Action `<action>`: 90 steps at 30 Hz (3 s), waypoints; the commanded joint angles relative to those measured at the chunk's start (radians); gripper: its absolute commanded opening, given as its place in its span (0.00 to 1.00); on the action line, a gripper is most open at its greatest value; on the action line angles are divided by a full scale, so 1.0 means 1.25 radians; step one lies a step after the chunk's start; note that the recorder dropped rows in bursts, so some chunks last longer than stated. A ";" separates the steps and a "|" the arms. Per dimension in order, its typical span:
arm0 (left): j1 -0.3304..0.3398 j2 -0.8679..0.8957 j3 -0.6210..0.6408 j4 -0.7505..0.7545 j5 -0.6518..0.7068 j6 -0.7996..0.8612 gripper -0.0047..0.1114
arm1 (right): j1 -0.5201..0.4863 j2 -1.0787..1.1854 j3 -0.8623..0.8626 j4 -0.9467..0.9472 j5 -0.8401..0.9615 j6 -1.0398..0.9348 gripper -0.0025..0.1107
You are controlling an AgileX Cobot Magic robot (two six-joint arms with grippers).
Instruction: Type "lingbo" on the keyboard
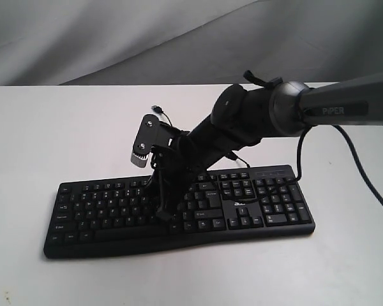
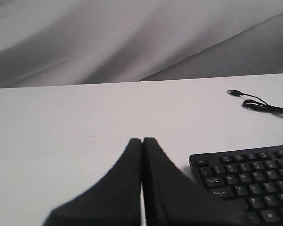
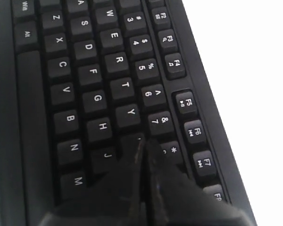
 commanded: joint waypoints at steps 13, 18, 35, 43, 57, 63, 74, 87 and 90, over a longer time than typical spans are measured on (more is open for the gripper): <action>0.001 -0.003 0.004 0.000 -0.009 -0.002 0.04 | 0.002 0.010 -0.003 0.004 -0.003 0.002 0.02; 0.001 -0.003 0.004 0.000 -0.009 -0.002 0.04 | 0.002 0.027 -0.003 -0.001 0.001 0.002 0.02; 0.001 -0.003 0.004 0.000 -0.009 -0.002 0.04 | 0.052 -0.018 -0.003 -0.024 0.059 0.057 0.02; 0.001 -0.003 0.004 0.000 -0.009 -0.002 0.04 | 0.073 -0.018 0.007 -0.088 0.057 0.110 0.02; 0.001 -0.003 0.004 0.000 -0.009 -0.002 0.04 | 0.074 -0.018 0.007 -0.086 0.028 0.096 0.02; 0.001 -0.003 0.004 0.000 -0.009 -0.002 0.04 | 0.074 -0.014 0.007 -0.079 0.022 0.089 0.02; 0.001 -0.003 0.004 0.000 -0.009 -0.002 0.04 | 0.074 -0.003 0.007 -0.062 0.017 0.072 0.02; 0.001 -0.003 0.004 0.000 -0.009 -0.002 0.04 | 0.074 0.015 0.007 -0.055 0.016 0.062 0.02; 0.001 -0.003 0.004 0.000 -0.009 -0.002 0.04 | 0.074 -0.002 0.002 -0.051 0.016 0.062 0.02</action>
